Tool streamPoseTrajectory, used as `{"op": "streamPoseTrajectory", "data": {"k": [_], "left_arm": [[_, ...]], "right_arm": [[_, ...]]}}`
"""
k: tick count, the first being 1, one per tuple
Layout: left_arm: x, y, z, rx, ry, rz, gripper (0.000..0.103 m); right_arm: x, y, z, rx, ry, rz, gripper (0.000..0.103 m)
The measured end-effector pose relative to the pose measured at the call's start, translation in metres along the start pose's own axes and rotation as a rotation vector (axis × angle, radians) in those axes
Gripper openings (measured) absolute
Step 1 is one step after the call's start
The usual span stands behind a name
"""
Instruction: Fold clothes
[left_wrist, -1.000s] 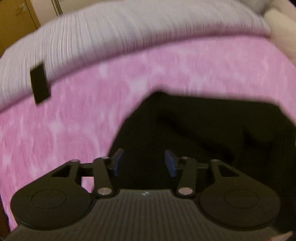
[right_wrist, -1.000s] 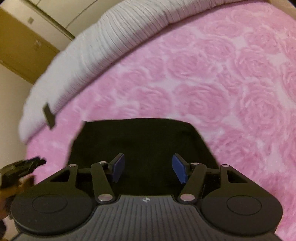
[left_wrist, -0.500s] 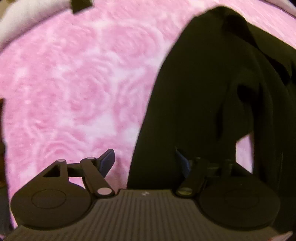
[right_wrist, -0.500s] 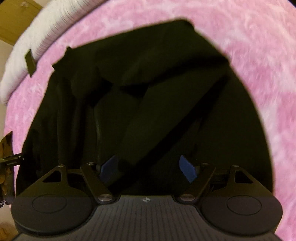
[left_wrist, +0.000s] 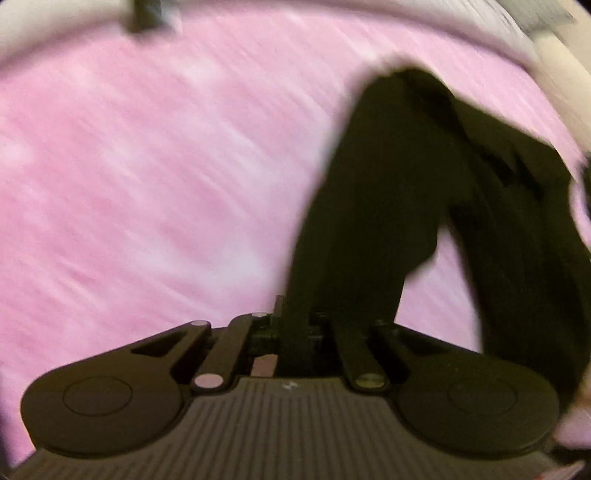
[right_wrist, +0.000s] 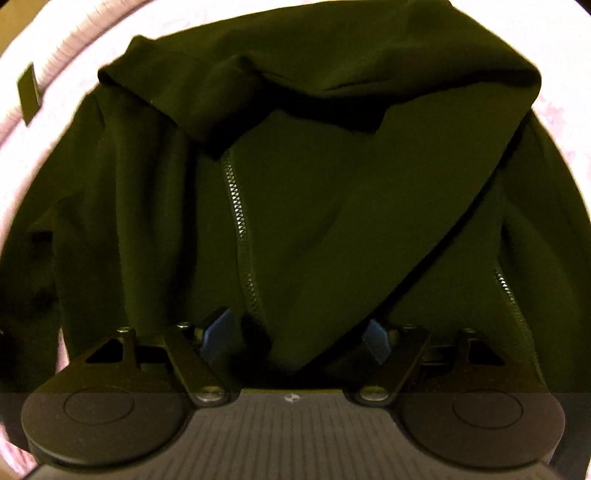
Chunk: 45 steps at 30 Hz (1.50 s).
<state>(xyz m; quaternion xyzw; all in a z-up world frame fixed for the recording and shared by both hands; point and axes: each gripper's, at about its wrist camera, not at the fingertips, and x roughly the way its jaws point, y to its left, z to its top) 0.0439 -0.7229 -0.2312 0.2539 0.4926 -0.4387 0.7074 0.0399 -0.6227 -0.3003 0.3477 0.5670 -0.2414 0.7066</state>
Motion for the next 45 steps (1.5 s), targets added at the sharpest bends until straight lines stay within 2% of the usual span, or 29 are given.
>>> {"op": "streamPoseTrajectory", "data": {"k": [2,4,6,10,12,13,14,15,19,24,28,30,34,35,36,37,40,43,45], "left_arm": [[-0.004,0.012,0.023,0.015,-0.030,0.080,0.005],[0.005,0.011,0.034,0.010,-0.002,0.125,0.024],[0.011,0.008,0.037,0.011,0.009,0.170,0.032],[0.017,-0.023,0.026,0.036,-0.032,0.220,0.031],[0.016,-0.041,0.018,0.046,-0.050,0.242,0.031],[0.013,-0.050,0.013,0.048,-0.061,0.250,0.031],[0.009,-0.058,0.009,0.050,-0.072,0.259,0.032],[0.004,-0.065,0.004,0.045,-0.084,0.258,0.035],[-0.009,-0.113,-0.007,0.016,-0.094,0.186,0.042],[-0.017,-0.199,-0.006,0.070,-0.101,0.146,0.046],[-0.007,-0.269,0.005,0.097,-0.110,0.111,0.050],[0.000,-0.299,0.011,0.114,-0.113,0.107,0.054],[0.011,-0.349,0.025,0.111,-0.104,0.081,0.056],[0.013,-0.359,0.027,0.115,-0.099,0.075,0.057],[0.016,-0.364,0.029,0.121,-0.091,0.070,0.060],[0.020,-0.369,0.031,0.127,-0.083,0.065,0.064],[0.035,-0.375,0.036,0.143,-0.054,0.051,0.064],[0.057,-0.367,0.046,0.149,-0.034,0.038,0.064],[0.075,-0.356,0.053,0.145,-0.019,0.009,0.063]], "right_arm": [[-0.006,0.005,-0.003,-0.015,-0.014,-0.007,0.075],[-0.008,0.004,-0.006,-0.012,-0.014,-0.038,0.075],[-0.009,0.000,-0.011,0.002,-0.012,-0.064,0.075],[-0.004,-0.010,-0.017,0.015,-0.018,-0.072,0.072],[-0.001,-0.013,-0.018,0.000,-0.023,-0.087,0.053],[-0.002,-0.015,-0.018,-0.017,-0.025,-0.087,0.049],[-0.004,-0.017,-0.017,-0.038,-0.027,-0.084,0.031],[-0.011,-0.022,-0.017,-0.050,-0.029,-0.071,0.000],[-0.059,-0.057,-0.013,-0.101,-0.052,-0.035,0.000],[-0.131,-0.147,0.014,-0.229,-0.073,-0.124,0.000],[-0.169,-0.227,0.082,-0.300,-0.078,-0.205,0.000],[-0.178,-0.253,0.127,-0.401,-0.108,-0.312,0.000],[-0.159,-0.293,0.206,-0.483,-0.150,-0.494,0.001],[-0.150,-0.299,0.218,-0.502,-0.161,-0.528,0.016],[-0.143,-0.303,0.226,-0.512,-0.177,-0.562,0.055],[-0.137,-0.306,0.232,-0.518,-0.194,-0.597,0.068],[-0.133,-0.300,0.228,-0.501,-0.259,-0.551,0.065],[-0.135,-0.274,0.205,-0.534,-0.318,-0.483,0.065],[-0.136,-0.254,0.185,-0.527,-0.353,-0.391,0.065]]}}
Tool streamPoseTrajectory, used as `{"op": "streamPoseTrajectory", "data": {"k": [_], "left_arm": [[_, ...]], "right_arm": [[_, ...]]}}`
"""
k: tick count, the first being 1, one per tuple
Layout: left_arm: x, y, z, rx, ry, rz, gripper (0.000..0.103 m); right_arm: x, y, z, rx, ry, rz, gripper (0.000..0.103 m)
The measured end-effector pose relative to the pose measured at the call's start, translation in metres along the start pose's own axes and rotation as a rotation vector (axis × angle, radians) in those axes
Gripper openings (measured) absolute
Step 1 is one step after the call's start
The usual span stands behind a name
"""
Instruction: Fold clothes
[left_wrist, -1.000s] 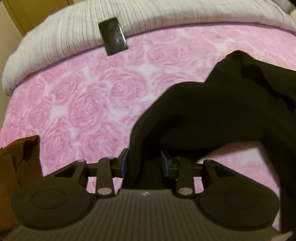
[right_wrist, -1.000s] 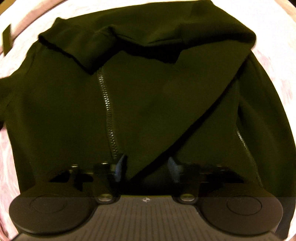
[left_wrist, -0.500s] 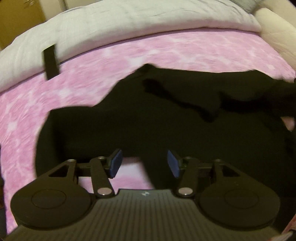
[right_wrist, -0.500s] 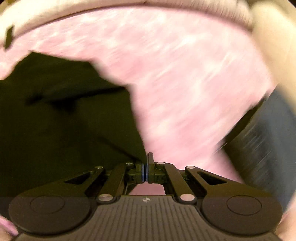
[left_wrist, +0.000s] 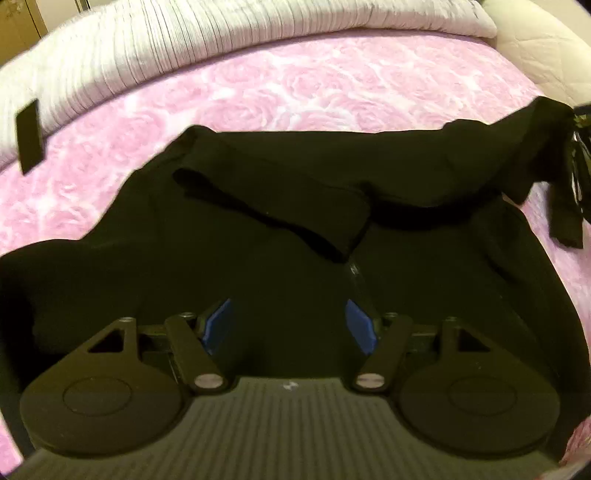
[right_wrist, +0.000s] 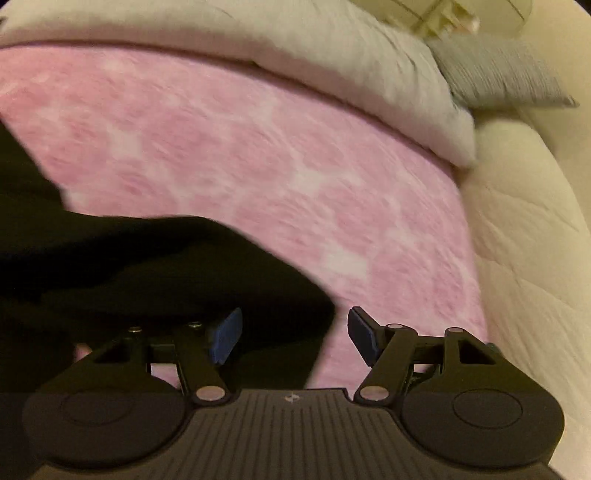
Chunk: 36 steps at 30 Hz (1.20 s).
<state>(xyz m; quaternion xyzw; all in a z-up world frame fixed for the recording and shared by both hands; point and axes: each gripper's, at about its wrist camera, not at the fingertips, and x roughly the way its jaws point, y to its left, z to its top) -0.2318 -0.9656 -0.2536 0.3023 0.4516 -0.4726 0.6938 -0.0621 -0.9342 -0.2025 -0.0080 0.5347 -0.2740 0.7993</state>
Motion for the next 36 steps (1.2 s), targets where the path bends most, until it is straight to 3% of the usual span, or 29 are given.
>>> {"op": "streamPoseTrajectory", "data": {"k": [2,4,7,9,13,14,15,17,19,21,24,26,29,31,36], "left_arm": [[0.024,0.006,0.008,0.011,0.018,-0.036,0.060],[0.050,0.009,0.016,0.033,0.041,-0.073,0.056],[0.087,0.009,0.030,0.091,0.075,-0.141,0.051],[0.102,0.006,0.040,0.149,0.090,-0.185,0.051],[0.117,0.008,0.083,0.205,0.037,-0.250,0.049],[0.113,0.013,0.101,0.195,-0.034,-0.234,0.046],[0.104,0.020,0.119,0.173,-0.121,-0.216,0.041],[0.078,0.041,0.161,0.050,-0.292,-0.188,0.046],[0.050,0.064,0.190,-0.064,-0.409,-0.192,0.063],[0.027,0.081,0.196,-0.118,-0.461,-0.184,0.067],[0.016,0.096,0.169,-0.126,-0.406,-0.153,0.068],[0.021,0.102,0.136,-0.114,-0.307,-0.121,0.068],[0.037,0.109,0.080,-0.068,-0.152,-0.074,0.068],[0.042,0.112,0.045,-0.047,-0.092,-0.056,0.068],[0.045,0.140,-0.012,-0.112,-0.024,-0.016,0.068]], "right_arm": [[-0.012,0.025,-0.005,0.046,-0.036,0.114,0.066],[-0.011,0.055,-0.009,0.083,-0.014,0.312,0.065],[0.005,0.117,-0.013,0.018,0.046,0.529,0.063],[0.024,0.158,-0.010,-0.066,0.057,0.606,0.060],[0.059,0.204,0.024,-0.182,0.073,0.644,0.056],[0.066,0.204,0.038,-0.198,0.057,0.639,0.052],[0.069,0.193,0.056,-0.177,0.006,0.600,0.044],[0.073,0.164,0.095,-0.107,-0.120,0.495,0.043],[0.072,0.122,0.124,0.059,-0.209,0.435,0.049],[0.068,0.086,0.142,0.197,-0.256,0.405,0.056],[0.062,0.068,0.135,0.250,-0.226,0.438,0.058],[0.059,0.078,0.113,0.230,-0.187,0.480,0.060],[0.076,0.116,0.086,0.197,-0.086,0.564,0.060],[0.088,0.141,0.079,0.144,-0.053,0.627,0.060],[0.101,0.198,0.097,0.000,-0.064,0.789,0.059]]}}
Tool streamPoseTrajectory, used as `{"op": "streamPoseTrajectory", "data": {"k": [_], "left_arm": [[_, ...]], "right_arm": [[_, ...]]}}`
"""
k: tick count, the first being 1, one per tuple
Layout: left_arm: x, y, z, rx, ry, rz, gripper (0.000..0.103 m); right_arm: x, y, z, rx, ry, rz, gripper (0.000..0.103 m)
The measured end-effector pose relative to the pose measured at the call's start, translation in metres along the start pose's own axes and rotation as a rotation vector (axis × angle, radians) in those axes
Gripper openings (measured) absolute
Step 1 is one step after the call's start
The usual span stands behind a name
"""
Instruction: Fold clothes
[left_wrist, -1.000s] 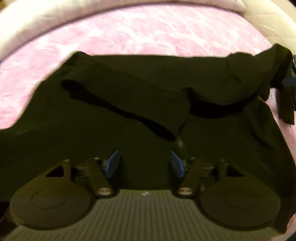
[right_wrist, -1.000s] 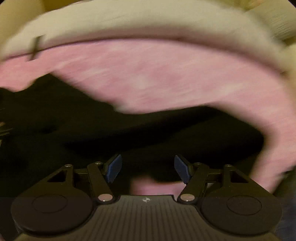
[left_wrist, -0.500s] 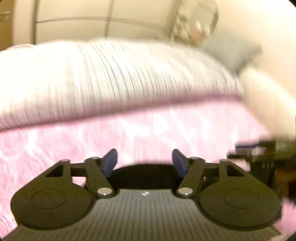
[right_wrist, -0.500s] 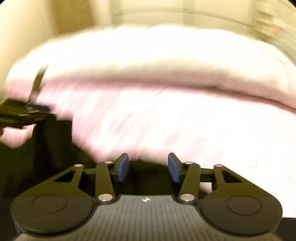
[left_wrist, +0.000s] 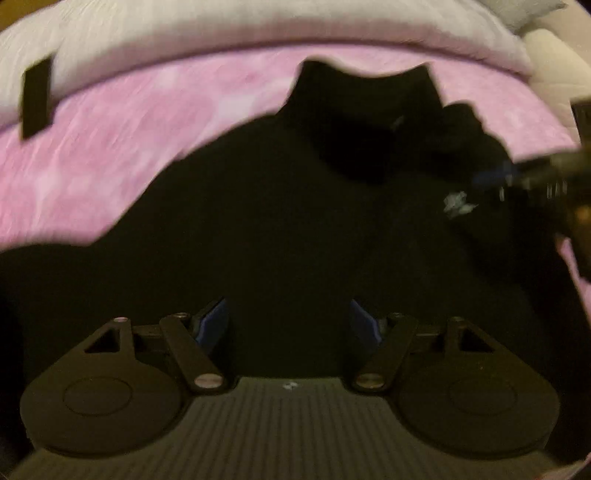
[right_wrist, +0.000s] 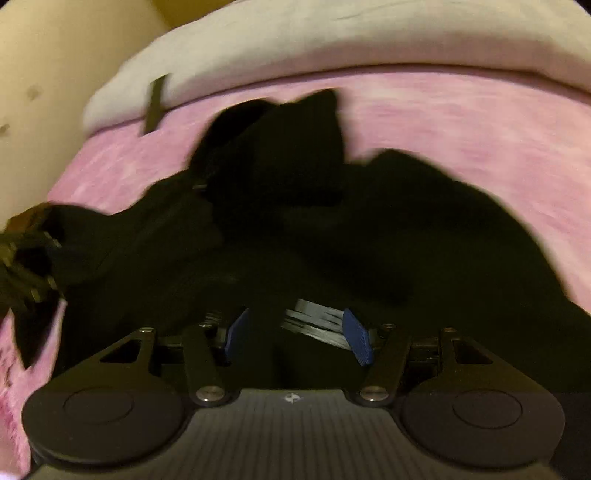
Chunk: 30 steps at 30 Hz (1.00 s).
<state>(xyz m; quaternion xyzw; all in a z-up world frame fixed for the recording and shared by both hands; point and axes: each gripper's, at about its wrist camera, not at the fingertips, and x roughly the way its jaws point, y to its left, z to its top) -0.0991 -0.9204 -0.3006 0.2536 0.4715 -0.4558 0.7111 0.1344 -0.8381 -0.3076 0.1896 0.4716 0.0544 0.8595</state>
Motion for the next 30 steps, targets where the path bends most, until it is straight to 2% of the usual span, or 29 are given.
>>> {"op": "streamPoseTrajectory", "data": {"k": [1,4,6,9,10,11,13,16,18,20,22,26,27,28,29,30], "left_arm": [[-0.001,0.009,-0.005,-0.018,-0.004,0.013,0.068],[-0.010,0.041,-0.010,-0.048,-0.054,0.072,0.068],[-0.017,0.063,-0.009,-0.072,-0.085,0.108,0.068],[-0.032,0.089,-0.001,-0.071,-0.129,0.115,0.069],[-0.037,0.095,0.002,-0.057,-0.146,0.108,0.070],[-0.040,0.101,0.007,-0.034,-0.158,0.107,0.072],[-0.044,0.113,0.017,0.013,-0.171,0.111,0.079],[-0.032,0.133,0.035,0.064,-0.158,0.091,0.079],[-0.015,0.147,0.050,0.093,-0.128,0.066,0.079],[0.001,0.150,0.063,0.123,-0.103,0.033,0.079],[0.021,0.144,0.077,0.166,-0.088,-0.021,0.074],[0.063,0.113,0.106,0.310,-0.068,-0.108,0.074],[0.075,0.106,0.113,0.333,-0.046,-0.116,0.071],[0.088,0.101,0.118,0.346,-0.010,-0.118,0.057],[0.101,0.098,0.123,0.348,0.031,-0.123,0.053],[0.107,0.097,0.125,0.336,0.039,-0.130,0.054]], "right_arm": [[0.008,0.008,0.008,-0.037,0.000,0.026,0.059],[0.035,0.021,0.037,-0.162,-0.001,-0.014,0.055],[0.054,0.006,0.065,-0.195,-0.034,-0.137,0.048],[0.057,-0.018,0.093,-0.184,-0.130,-0.372,0.054],[0.053,-0.026,0.100,-0.146,-0.151,-0.399,0.054],[0.046,-0.032,0.103,-0.095,-0.165,-0.382,0.053],[0.031,-0.033,0.101,-0.066,-0.189,-0.343,0.059],[0.026,-0.019,0.096,-0.145,-0.183,-0.310,0.066],[0.029,-0.012,0.094,-0.177,-0.168,-0.295,0.075],[0.032,-0.010,0.091,-0.176,-0.151,-0.297,0.075],[0.035,-0.014,0.082,-0.137,-0.131,-0.315,0.075],[0.027,-0.022,0.064,-0.143,-0.127,-0.336,0.075],[0.025,-0.025,0.062,-0.150,-0.126,-0.344,0.075],[0.023,-0.029,0.059,-0.156,-0.126,-0.352,0.076],[0.021,-0.033,0.058,-0.150,-0.125,-0.360,0.076],[0.019,-0.038,0.056,-0.139,-0.123,-0.367,0.076]]}}
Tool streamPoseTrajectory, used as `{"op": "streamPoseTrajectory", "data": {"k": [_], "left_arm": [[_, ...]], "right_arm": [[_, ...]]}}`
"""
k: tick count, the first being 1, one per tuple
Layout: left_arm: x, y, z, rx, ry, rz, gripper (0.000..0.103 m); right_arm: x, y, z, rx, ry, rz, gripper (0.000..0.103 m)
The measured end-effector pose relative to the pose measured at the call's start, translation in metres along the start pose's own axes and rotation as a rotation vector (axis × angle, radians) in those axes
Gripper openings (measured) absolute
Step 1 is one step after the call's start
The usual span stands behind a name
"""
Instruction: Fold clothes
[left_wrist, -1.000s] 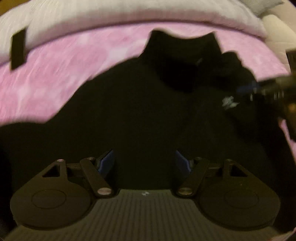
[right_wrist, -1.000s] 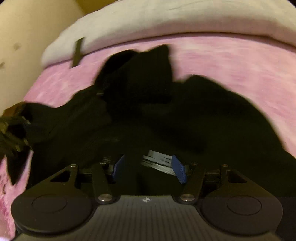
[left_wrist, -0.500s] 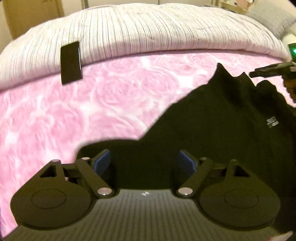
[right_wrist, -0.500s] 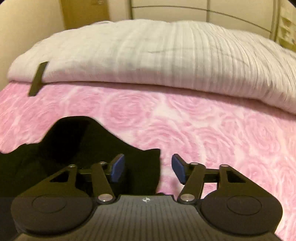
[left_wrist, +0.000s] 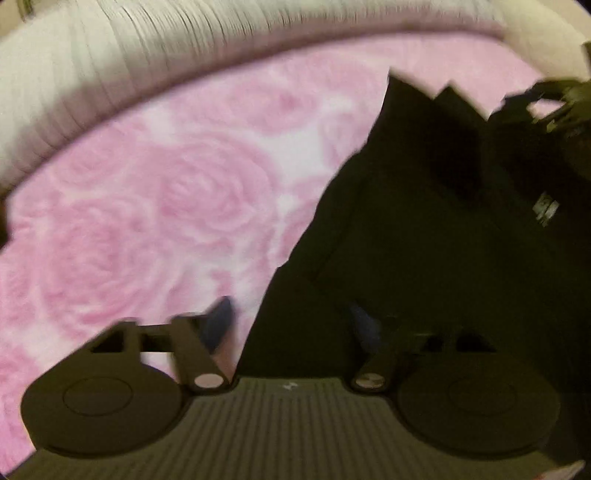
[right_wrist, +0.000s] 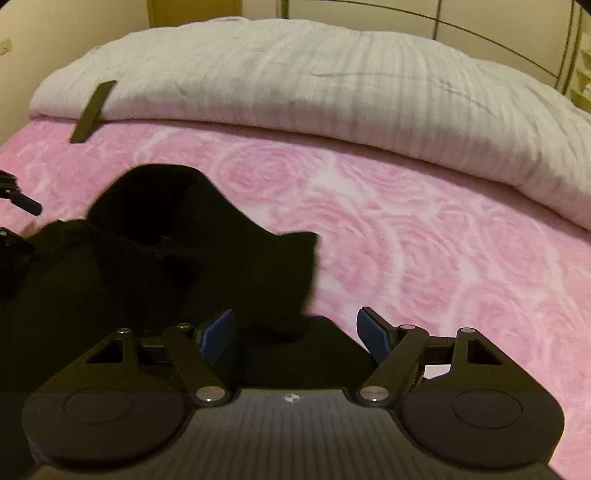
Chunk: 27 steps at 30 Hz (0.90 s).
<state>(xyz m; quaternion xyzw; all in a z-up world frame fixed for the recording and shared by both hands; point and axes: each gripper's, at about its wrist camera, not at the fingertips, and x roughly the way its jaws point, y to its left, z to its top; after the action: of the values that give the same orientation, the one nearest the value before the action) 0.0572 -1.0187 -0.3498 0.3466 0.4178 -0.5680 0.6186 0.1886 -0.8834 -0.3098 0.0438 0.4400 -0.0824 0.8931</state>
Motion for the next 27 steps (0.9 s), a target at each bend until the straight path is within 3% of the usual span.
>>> {"op": "streamPoseTrajectory", "data": {"k": [2,3,4,7,10,13,15,17,19,22,23,24,27], "left_arm": [[-0.002,0.002,0.002,-0.043,-0.011,-0.031,0.032],[-0.007,0.002,0.001,-0.054,-0.022,-0.055,0.004],[-0.017,0.001,-0.002,-0.064,-0.048,-0.039,0.003],[-0.058,0.006,-0.020,-0.164,-0.142,0.049,0.003],[-0.068,0.007,-0.042,-0.241,-0.103,0.121,0.003],[-0.054,-0.004,-0.047,-0.181,-0.015,0.125,0.005],[-0.057,-0.006,-0.039,-0.154,-0.025,0.162,0.013],[-0.069,-0.001,-0.028,-0.171,-0.088,0.191,0.016],[-0.080,0.001,-0.018,-0.172,-0.161,0.183,0.032],[-0.070,-0.010,0.008,-0.093,-0.195,0.080,0.041],[-0.059,-0.017,0.017,-0.053,-0.185,0.054,0.042],[-0.049,-0.025,0.026,-0.013,-0.175,0.027,0.044],[-0.019,-0.041,0.047,0.039,-0.160,-0.026,0.044]], "right_arm": [[0.000,-0.009,-0.003,0.012,0.006,-0.005,0.076],[0.001,-0.012,-0.005,0.011,0.007,0.003,0.076],[0.002,-0.015,-0.006,0.009,0.008,0.011,0.076],[0.007,-0.013,-0.005,-0.031,0.002,0.032,0.076],[0.013,-0.009,0.002,-0.021,-0.007,0.069,0.076],[0.018,0.000,0.010,-0.054,-0.007,0.104,0.076],[0.020,0.004,0.014,-0.074,-0.009,0.128,0.076],[0.023,0.007,0.019,-0.082,-0.007,0.154,0.076],[0.030,0.006,0.024,-0.071,0.006,0.184,0.075],[0.042,0.004,0.028,-0.027,0.036,0.224,0.068],[0.046,0.004,0.029,0.000,0.047,0.234,0.057],[0.048,0.004,0.028,0.023,0.054,0.244,0.039],[0.047,0.007,0.030,0.041,0.047,0.223,0.009]]}}
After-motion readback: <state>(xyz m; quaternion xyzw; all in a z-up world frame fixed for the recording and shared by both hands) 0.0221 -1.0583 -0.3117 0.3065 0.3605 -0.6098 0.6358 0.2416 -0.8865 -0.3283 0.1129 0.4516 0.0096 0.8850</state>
